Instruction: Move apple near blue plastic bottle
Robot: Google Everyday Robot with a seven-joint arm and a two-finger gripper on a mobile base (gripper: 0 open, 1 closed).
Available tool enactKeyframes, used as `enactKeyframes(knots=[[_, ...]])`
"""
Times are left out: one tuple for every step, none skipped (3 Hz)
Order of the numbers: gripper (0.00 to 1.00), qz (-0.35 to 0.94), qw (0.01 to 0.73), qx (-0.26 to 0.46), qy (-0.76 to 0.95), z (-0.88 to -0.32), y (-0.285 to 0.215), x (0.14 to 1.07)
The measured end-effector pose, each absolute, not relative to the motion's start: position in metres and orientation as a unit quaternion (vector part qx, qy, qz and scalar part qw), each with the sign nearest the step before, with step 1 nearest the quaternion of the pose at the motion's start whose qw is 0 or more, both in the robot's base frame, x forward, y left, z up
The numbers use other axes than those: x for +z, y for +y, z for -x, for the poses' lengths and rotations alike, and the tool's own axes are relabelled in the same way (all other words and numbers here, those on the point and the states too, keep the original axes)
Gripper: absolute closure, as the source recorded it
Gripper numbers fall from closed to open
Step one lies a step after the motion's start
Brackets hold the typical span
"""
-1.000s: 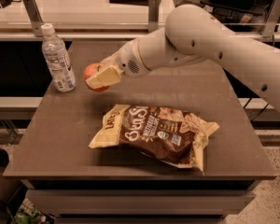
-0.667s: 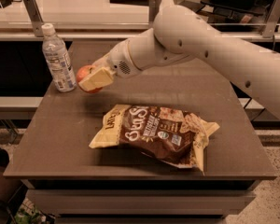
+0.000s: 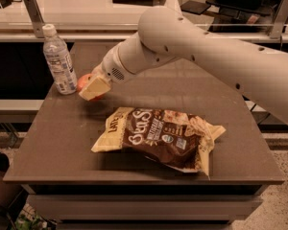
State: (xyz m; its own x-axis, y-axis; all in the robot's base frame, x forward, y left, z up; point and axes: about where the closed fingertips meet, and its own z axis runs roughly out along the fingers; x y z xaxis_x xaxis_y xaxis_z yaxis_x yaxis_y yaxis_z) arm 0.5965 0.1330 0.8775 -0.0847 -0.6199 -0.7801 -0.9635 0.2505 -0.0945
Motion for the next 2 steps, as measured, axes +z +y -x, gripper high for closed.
enactKeyframes(knots=[[1.00,0.580,0.356,0.205,0.704,-0.5991,0.1325,0.8682],[0.84,0.581,0.356,0.204,0.703,-0.5984,0.1337,0.8685]])
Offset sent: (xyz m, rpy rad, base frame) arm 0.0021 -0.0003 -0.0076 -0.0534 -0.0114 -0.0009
